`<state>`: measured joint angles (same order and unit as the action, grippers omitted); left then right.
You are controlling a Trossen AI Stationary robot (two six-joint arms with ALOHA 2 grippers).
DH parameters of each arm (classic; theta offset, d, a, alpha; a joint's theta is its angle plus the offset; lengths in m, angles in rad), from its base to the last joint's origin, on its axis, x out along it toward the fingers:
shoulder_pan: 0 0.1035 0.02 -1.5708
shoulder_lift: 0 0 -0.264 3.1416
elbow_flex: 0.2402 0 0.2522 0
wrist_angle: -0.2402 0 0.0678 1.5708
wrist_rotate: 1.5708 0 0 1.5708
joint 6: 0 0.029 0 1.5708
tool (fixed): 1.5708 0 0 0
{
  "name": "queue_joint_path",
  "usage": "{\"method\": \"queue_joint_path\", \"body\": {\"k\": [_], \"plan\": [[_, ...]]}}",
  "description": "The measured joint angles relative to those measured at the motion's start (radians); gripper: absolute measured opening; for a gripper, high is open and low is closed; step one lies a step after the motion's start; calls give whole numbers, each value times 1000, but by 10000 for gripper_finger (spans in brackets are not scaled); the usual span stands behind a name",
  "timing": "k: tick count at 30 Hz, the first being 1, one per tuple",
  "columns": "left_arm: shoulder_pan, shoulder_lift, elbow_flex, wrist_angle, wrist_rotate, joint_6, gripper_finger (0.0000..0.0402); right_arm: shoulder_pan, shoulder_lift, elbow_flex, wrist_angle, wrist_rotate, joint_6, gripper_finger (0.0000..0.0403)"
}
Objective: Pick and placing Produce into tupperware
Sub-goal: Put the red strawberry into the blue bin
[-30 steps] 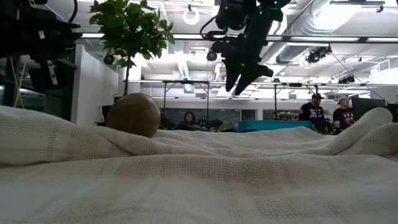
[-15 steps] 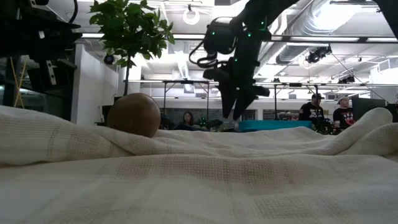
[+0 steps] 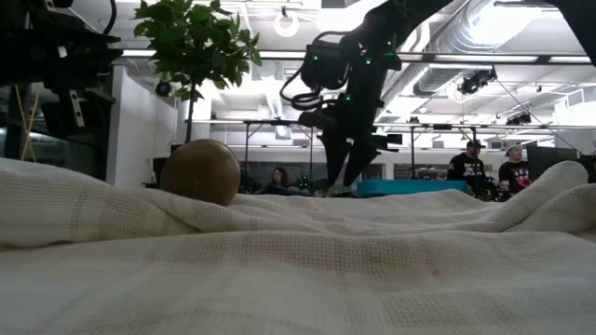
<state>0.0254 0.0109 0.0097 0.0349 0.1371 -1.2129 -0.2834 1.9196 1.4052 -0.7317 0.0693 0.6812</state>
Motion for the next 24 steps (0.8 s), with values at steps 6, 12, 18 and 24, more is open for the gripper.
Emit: {"method": "queue_joint_path", "body": {"k": [6, 12, 18, 24], "plan": [[0, 0, 0, 0, 0, -2, 40, -21, 9, 0, -1, 6, 0, 142], [0, 0, 0, 0, 0, -18, 40, -30, 31, 0, -12, -25, -8, 142], [0, 0, 0, 0, 0, -23, 40, -30, 33, 0, -2, -16, -16, 142], [0, 0, 0, 0, 0, -23, 40, -30, 33, 0, -3, -18, -16, 142]]}}
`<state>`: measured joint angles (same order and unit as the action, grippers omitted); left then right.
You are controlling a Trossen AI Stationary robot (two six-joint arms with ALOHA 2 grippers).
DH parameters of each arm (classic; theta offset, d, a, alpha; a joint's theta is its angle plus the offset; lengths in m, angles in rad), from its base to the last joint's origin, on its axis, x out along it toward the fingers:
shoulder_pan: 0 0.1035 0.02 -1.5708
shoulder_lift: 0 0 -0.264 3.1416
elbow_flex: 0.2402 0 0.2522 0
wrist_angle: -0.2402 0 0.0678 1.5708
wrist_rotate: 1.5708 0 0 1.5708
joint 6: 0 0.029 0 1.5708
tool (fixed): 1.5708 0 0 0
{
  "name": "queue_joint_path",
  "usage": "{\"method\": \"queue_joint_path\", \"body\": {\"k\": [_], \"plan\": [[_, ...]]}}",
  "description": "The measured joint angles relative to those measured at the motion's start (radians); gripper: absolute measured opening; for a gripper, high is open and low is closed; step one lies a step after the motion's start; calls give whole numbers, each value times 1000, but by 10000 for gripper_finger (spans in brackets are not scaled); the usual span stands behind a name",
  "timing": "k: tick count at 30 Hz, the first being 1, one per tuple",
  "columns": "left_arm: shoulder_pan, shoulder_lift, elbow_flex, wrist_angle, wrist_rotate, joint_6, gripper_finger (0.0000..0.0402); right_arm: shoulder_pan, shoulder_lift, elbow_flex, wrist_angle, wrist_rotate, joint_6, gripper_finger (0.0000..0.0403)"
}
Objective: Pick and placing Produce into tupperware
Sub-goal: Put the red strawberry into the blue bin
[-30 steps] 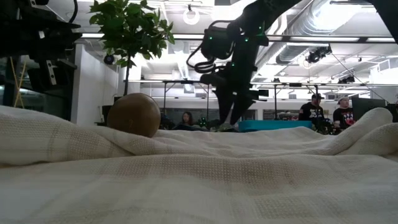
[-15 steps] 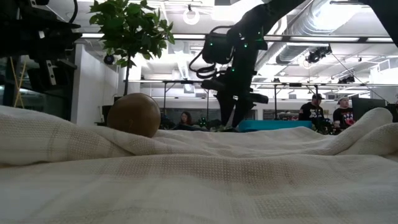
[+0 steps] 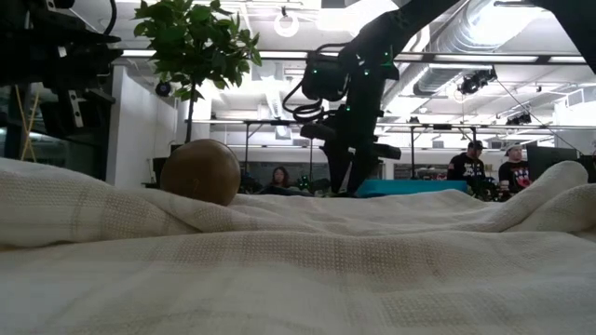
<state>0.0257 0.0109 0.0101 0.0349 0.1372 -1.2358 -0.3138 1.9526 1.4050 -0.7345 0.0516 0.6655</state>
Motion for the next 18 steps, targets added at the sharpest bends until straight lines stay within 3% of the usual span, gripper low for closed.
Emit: {"method": "queue_joint_path", "body": {"k": [8, 18], "plan": [[0, 0, 0, 0, 0, 0, 40, -1, 0, 0, 3, -3, -11, 136], [0, 0, 0, 0, 0, 0, 40, 0, 0, 0, 14, -9, -10, 82]]}}
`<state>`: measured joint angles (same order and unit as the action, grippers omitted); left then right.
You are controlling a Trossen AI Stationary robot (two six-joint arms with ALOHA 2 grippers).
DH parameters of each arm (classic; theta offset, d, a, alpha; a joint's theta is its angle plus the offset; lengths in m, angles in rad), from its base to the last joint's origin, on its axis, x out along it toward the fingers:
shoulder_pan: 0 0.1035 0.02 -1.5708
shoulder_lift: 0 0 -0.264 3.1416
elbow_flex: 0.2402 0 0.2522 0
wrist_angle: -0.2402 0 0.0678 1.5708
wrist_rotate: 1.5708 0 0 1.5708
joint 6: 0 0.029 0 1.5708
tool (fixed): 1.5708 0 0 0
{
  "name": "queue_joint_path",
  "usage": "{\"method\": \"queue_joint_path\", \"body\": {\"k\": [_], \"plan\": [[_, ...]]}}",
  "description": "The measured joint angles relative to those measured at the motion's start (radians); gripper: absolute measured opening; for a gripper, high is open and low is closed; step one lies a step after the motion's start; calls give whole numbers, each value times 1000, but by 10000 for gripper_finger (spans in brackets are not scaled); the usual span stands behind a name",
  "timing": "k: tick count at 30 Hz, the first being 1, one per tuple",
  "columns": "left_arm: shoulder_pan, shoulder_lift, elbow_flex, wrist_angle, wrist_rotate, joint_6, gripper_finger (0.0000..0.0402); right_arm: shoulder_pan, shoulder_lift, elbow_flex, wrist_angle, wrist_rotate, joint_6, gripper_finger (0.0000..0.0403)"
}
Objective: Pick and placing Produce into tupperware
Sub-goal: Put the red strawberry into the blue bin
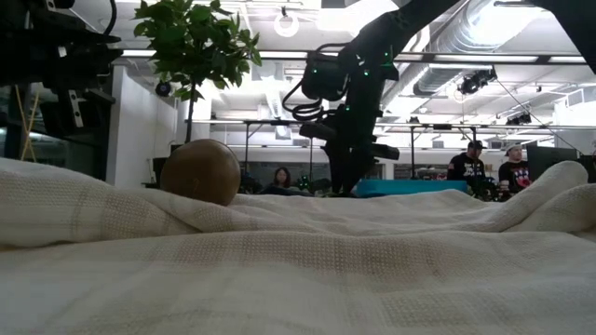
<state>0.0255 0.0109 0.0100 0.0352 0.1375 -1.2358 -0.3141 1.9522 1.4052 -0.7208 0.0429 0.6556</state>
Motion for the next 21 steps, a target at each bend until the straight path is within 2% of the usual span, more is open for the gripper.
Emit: {"method": "queue_joint_path", "body": {"k": [8, 21], "plan": [[0, 0, 0, 0, 0, 0, 40, 0, 0, 0, 0, -2, 18, 62], [0, 0, 0, 0, 0, 0, 40, -7, -1, 0, 0, -17, 18, 62]]}}
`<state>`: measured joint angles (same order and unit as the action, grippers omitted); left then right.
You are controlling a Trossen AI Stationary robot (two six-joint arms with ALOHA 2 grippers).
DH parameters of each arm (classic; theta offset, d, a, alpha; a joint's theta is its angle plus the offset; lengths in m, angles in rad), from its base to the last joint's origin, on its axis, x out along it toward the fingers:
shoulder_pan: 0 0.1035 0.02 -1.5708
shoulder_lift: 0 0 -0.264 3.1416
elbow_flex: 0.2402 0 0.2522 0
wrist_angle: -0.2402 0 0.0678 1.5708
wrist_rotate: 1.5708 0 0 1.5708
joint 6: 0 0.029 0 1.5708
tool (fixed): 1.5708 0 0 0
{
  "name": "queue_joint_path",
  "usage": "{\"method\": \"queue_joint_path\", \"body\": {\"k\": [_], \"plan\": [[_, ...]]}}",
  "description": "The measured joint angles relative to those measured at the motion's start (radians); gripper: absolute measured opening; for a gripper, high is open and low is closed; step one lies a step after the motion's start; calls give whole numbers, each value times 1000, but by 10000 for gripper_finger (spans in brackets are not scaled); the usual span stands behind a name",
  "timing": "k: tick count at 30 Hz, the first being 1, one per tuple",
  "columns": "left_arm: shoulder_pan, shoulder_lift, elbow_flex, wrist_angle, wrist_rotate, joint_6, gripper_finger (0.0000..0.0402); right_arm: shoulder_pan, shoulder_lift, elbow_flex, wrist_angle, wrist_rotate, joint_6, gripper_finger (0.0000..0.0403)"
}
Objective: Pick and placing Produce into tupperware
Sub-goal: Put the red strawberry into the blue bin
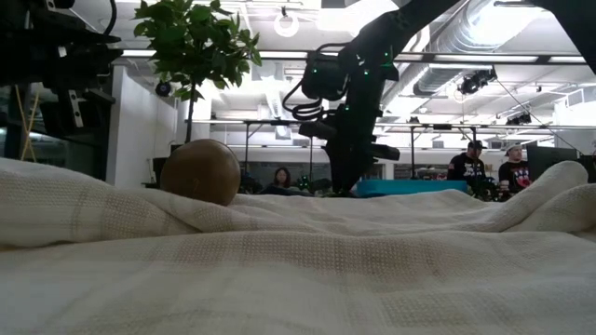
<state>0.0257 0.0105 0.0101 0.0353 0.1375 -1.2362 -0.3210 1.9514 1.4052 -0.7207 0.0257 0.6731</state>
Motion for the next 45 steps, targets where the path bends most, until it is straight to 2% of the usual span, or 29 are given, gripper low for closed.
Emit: {"method": "queue_joint_path", "body": {"k": [29, 40, 45], "plan": [[0, 0, 0, 0, 0, 0, 40, -19, 31, 0, 14, -41, -23, 61], [0, 0, 0, 0, 0, 0, 40, -19, 31, 0, 12, -40, -19, 7], [0, 0, 0, 0, 0, 0, 40, -19, 31, 0, 15, -40, -19, 2]]}}
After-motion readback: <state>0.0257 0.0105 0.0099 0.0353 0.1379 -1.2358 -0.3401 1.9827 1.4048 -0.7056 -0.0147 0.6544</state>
